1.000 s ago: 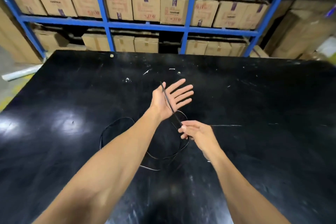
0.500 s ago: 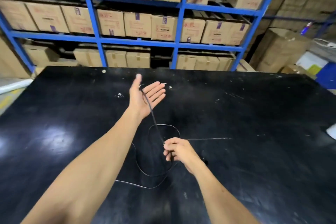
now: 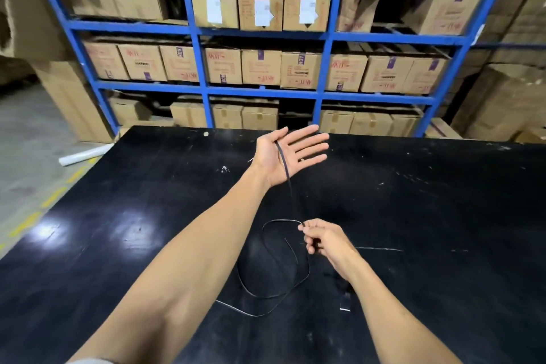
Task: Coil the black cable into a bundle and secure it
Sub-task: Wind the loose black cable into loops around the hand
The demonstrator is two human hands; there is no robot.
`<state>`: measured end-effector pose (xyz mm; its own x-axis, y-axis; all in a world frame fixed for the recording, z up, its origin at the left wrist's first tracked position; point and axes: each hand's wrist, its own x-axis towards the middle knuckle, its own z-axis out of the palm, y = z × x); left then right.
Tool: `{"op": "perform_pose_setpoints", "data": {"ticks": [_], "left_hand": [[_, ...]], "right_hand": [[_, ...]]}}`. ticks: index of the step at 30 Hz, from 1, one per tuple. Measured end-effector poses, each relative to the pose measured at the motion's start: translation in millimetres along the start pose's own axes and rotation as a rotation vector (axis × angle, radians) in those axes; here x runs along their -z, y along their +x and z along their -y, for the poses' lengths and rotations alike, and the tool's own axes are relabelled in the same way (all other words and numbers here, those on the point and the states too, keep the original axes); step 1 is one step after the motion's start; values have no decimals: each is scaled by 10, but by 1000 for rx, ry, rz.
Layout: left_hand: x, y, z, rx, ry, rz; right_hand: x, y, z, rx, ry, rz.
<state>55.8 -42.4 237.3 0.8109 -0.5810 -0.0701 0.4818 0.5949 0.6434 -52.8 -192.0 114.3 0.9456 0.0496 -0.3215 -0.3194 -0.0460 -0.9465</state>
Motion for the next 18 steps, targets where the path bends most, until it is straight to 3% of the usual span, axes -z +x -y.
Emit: {"op": "perform_pose_setpoints", "data": {"ticks": [9,15,18], "left_hand": [[-378,-99,-405,-34,10,190],[-702,-320,-929,-66,176,316],[-741,-449,-969,21,273,438]], "right_hand": [[277,68,235,67,-340,12],[365,140,103,57,-323,51],[304,159,116,-17,-324,36]]}}
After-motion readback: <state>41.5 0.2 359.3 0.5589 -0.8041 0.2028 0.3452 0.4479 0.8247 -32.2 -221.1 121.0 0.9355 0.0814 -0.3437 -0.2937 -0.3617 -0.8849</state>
